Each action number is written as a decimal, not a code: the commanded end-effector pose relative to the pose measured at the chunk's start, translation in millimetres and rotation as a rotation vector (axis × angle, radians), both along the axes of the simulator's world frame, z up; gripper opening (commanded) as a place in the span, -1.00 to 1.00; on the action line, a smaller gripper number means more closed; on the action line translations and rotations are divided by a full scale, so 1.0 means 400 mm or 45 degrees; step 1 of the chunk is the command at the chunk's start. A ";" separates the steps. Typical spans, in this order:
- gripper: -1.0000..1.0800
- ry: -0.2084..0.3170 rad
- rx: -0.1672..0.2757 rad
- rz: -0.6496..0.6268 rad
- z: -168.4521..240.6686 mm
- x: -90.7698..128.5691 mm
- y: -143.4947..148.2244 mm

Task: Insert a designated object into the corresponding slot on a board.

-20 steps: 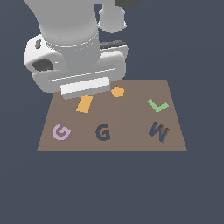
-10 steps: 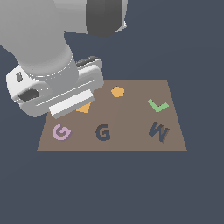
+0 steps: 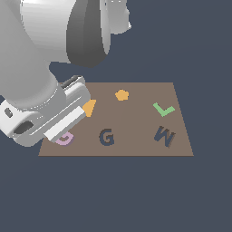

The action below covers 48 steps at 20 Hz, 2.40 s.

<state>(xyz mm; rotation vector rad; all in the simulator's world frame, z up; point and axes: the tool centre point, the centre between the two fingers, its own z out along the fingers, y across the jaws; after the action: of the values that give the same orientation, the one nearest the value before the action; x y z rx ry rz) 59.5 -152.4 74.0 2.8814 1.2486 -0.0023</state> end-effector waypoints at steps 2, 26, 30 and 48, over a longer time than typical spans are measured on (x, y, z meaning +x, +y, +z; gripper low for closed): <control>0.92 -0.001 0.001 0.097 -0.021 0.029 -0.018; 0.92 -0.001 0.002 0.276 -0.101 0.089 -0.044; -1.00 -0.001 0.002 0.277 -0.110 0.089 -0.044; -1.00 0.000 0.003 0.270 -0.102 0.088 -0.041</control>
<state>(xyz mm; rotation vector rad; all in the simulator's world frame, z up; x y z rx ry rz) 95.1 -169.5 33.0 2.7323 1.5512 -0.0008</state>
